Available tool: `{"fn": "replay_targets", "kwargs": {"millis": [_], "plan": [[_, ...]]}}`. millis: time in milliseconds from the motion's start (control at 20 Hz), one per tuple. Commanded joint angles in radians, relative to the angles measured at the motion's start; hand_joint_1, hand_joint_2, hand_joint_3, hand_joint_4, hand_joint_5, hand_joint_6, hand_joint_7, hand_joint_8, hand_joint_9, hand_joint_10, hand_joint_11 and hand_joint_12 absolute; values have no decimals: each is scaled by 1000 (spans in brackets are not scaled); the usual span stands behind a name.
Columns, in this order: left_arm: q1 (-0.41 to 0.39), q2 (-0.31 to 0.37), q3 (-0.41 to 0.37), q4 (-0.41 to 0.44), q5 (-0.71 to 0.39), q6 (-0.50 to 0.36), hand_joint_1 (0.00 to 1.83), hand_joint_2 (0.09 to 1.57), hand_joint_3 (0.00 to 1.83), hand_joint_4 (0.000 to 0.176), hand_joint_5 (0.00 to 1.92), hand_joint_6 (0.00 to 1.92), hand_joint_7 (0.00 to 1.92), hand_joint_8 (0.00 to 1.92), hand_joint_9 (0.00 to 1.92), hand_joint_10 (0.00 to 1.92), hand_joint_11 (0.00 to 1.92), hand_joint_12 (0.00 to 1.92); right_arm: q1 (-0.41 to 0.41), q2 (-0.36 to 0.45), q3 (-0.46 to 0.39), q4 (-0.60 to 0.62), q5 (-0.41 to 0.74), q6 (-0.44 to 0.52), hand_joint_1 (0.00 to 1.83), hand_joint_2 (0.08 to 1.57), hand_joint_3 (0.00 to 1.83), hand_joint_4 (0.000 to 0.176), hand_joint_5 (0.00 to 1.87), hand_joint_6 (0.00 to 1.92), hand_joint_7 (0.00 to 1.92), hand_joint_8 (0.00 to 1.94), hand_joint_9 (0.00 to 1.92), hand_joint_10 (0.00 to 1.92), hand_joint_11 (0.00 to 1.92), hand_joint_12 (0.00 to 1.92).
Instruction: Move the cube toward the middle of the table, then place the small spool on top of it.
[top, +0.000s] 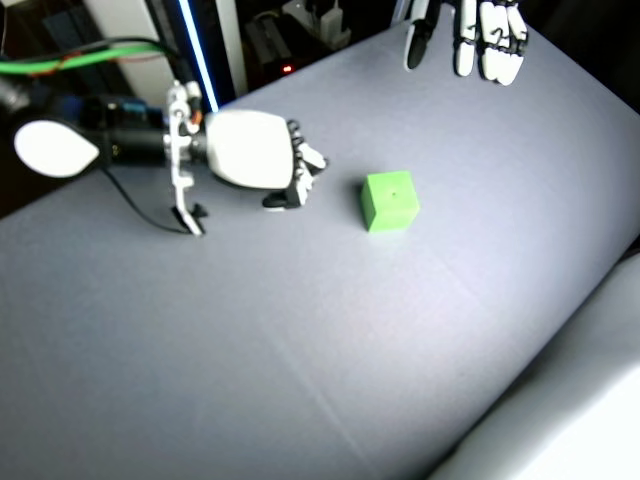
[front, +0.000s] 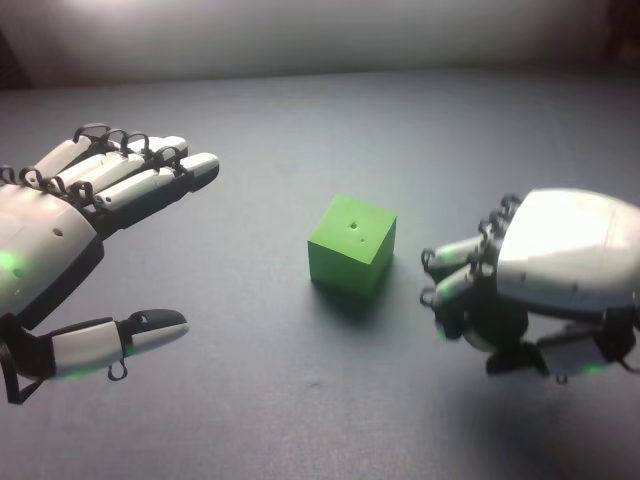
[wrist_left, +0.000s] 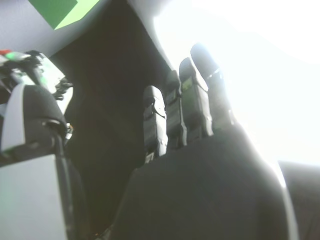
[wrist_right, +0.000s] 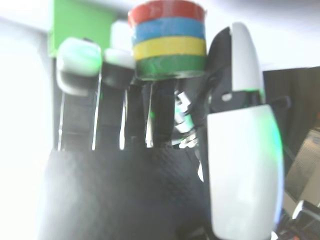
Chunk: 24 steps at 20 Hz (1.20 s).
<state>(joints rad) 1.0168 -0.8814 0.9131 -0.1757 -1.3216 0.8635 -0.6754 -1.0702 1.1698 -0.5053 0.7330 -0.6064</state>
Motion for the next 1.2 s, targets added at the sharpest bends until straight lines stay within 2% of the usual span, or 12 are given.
{"fn": "replay_targets", "kwargs": {"millis": [0, 50, 200, 300, 350, 400, 500, 650, 850, 1000, 1100, 1150], "plan": [[-2, 0, -2, 6, -128, -3, 947, 1027, 0, 104, 313, 2, 255, 1, 249, 1, 0, 831, 20, -3, 8, 45, 118, -6, 1275, 1080, 0, 0, 1146, 521, 1012, 1165, 1035, 1225, 984, 1486], [0, 0, -2, 6, -128, -4, 957, 1027, 0, 105, 310, 0, 245, 0, 243, 0, 0, 821, 35, -8, 20, 54, 122, -6, 1279, 1052, 2, 0, 1080, 698, 1157, 867, 1096, 987, 980, 1286], [6, 1, -2, 5, -130, -9, 940, 1033, 2, 98, 296, 0, 236, 2, 236, 3, 0, 813, 104, -37, 67, 62, 119, -6, 1286, 1045, 0, 0, 1076, 695, 1197, 804, 1080, 873, 909, 1245], [7, 0, -2, 5, -129, -10, 932, 1036, 1, 98, 295, 0, 236, 1, 246, 4, 0, 835, 139, -58, 90, 61, 107, -6, 1371, 1073, 1, 0, 970, 818, 1111, 821, 1011, 1112, 861, 1312], [7, 0, -2, 5, -129, -10, 909, 1041, 3, 98, 295, 2, 232, 0, 249, 4, 0, 848, 163, -72, 104, 61, 96, -19, 1296, 1056, 0, 0, 1213, 308, 1093, 1063, 1073, 986, 929, 1367], [7, 0, -2, 5, -129, -11, 909, 1041, 3, 98, 295, 2, 232, 0, 249, 4, 0, 848, 177, -79, 109, 61, 87, -30, 1296, 1056, 0, 0, 1213, 308, 1093, 1063, 1073, 986, 929, 1367], [11, 0, -2, 5, -130, -13, 928, 1029, 0, 97, 306, 3, 228, 0, 236, 1, 0, 832, 202, -100, 125, 61, 66, -52, 1265, 1063, 8, 0, 1198, 682, 989, 911, 871, 629, 565, 1247], [18, 1, -2, 5, -132, -21, 950, 1028, 0, 103, 310, 3, 214, 0, 220, 0, 0, 801, 229, -147, 166, 61, 37, -57, 1272, 1080, 6, 0, 1305, 320, 875, 1229, 836, 858, 538, 1521], [20, 1, -2, 4, -131, -21, 944, 1031, 0, 81, 306, 5, 219, 2, 216, 4, 0, 758, 257, -187, 199, 61, 7, -67, 1282, 1003, 0, 0, 1361, 222, 1192, 755, 1042, 802, 780, 1399], [21, 0, -1, 4, -129, -23, 952, 1031, 0, 78, 296, 0, 223, 1, 224, 1, 0, 799, 273, -197, 207, 61, -5, -79, 1298, 1009, 1, 0, 1390, 55, 1181, 891, 1047, 1105, 817, 1602], [21, 0, 0, 4, -125, -23, 964, 1020, 0, 81, 307, 2, 229, 1, 242, 5, 0, 838, 284, -198, 208, 61, -6, -88, 1298, 994, 2, 0, 1197, 486, 1366, 457, 1142, 681, 805, 1348], [21, -1, 1, 3, -125, -24, 958, 1021, 0, 80, 308, 2, 227, 0, 236, 2, 0, 842, 289, -200, 209, 61, -7, -92, 1291, 1014, 1, 0, 1145, 558, 1301, 588, 1172, 558, 813, 1314]]}}
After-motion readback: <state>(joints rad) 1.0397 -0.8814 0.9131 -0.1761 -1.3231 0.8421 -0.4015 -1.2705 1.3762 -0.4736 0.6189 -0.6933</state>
